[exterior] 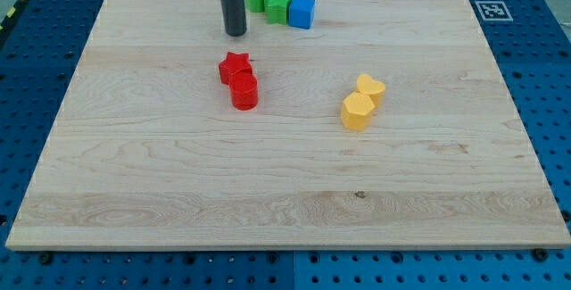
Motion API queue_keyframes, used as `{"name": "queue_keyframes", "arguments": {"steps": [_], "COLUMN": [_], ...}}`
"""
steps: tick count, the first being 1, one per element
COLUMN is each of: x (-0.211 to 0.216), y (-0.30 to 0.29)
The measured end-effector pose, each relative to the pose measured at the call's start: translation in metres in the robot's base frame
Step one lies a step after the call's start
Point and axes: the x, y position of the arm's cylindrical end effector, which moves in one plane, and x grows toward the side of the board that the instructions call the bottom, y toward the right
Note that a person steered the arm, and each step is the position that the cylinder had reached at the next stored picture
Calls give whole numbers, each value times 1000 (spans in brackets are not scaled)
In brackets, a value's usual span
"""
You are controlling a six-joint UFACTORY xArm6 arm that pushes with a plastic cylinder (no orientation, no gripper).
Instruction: Slide the blue cube towards the right side
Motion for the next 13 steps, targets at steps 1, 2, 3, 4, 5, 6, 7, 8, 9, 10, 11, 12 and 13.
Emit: {"name": "queue_keyframes", "arguments": {"steps": [1, 2, 3, 4, 5, 6, 7, 8, 9, 10, 11, 12, 13], "x": [-40, -96, -100, -100, -99, -99, -98, -76, -38, -33, -33, -40, -39], "y": [-7, -5, 5, 25, 46, 51, 57, 64, 65, 79, 88, 96, 98]}}
